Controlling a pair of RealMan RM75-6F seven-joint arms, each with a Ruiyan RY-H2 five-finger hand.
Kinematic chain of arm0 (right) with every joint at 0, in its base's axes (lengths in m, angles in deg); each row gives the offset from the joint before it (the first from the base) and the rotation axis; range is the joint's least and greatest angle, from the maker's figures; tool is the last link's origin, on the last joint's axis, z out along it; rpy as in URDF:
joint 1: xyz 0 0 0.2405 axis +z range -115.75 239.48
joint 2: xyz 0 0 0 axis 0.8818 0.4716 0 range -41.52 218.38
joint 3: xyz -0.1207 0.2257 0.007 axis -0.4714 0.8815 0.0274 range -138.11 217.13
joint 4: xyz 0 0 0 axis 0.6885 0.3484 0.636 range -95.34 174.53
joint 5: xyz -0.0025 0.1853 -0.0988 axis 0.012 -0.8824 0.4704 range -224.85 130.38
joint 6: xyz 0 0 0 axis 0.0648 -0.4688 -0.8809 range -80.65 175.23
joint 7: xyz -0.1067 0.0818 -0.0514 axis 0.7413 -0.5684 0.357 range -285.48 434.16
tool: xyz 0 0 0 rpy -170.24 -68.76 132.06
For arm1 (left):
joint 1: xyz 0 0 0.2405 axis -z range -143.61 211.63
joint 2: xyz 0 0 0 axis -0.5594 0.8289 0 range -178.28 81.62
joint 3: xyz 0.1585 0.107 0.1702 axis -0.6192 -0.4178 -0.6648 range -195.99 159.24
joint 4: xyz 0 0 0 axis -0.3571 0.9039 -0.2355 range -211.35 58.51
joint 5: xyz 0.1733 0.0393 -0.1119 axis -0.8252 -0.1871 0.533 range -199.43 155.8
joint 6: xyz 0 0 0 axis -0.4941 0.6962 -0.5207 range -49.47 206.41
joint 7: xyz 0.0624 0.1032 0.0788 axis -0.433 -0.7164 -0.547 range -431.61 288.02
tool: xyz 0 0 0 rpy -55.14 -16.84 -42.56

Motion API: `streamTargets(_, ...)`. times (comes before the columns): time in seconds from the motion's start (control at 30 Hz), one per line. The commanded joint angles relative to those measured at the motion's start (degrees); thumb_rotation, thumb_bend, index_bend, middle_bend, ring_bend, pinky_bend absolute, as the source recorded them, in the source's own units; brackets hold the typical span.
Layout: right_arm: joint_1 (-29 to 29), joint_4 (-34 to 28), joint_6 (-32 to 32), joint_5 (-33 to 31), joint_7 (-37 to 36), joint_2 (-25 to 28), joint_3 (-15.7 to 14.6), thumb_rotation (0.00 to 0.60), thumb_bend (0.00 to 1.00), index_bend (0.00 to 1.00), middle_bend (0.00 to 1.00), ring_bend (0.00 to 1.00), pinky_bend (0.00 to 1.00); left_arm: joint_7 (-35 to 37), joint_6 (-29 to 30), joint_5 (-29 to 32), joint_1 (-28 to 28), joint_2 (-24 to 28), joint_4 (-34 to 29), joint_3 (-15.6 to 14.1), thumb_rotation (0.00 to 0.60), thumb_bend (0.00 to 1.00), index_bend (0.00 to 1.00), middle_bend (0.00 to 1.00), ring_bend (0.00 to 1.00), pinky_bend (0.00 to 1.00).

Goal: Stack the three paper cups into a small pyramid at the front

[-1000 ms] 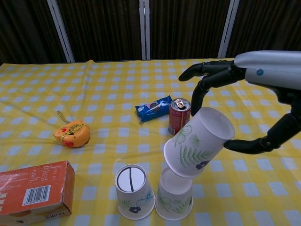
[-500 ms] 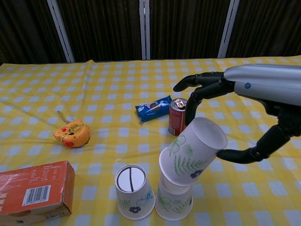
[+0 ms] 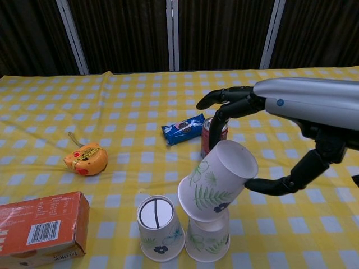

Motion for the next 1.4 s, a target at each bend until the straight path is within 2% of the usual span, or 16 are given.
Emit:
streamTargets(0.03,0.08,-0.05,0.11,-0.18,0.21,-0.19,0.00,0.600,0.26,0.47,0.07,0.00,0.00,0.05,0.03,0.03,0.00,0.02,-0.01,0.05,0.600,0.18,0.03,0.00,0.00,0.00)
streamTargets(1.0,0.51,0.57,-0.04,-2.24,4.39,-4.48,-0.50,0.600,0.24,0.46,0.06,0.00,0.00,0.39,-0.16,0.23,-0.07,0.37,-0.06,0.18,0.600,0.18,0.03,0.00,0.00,0.00)
streamTargets(1.27,0.60,0.57,-0.44,-2.62,5.50,-5.01,-0.35,0.600,0.20,0.34,0.00,0.00,0.00,0.48,-0.42,0.53,-0.05,0.53,-0.25,0.20,0.600,0.18,0.03,0.00,0.00,0.00)
streamTargets(1.4,0.55,0.61,-0.72,-2.97,6.06,-5.31,-0.37,0.600,0.18,0.31,0.00,0.00,0.00,0.52,-0.40,0.52,-0.05,0.56,-0.28,0.23,0.600,0.18,0.03,0.00,0.00,0.00)
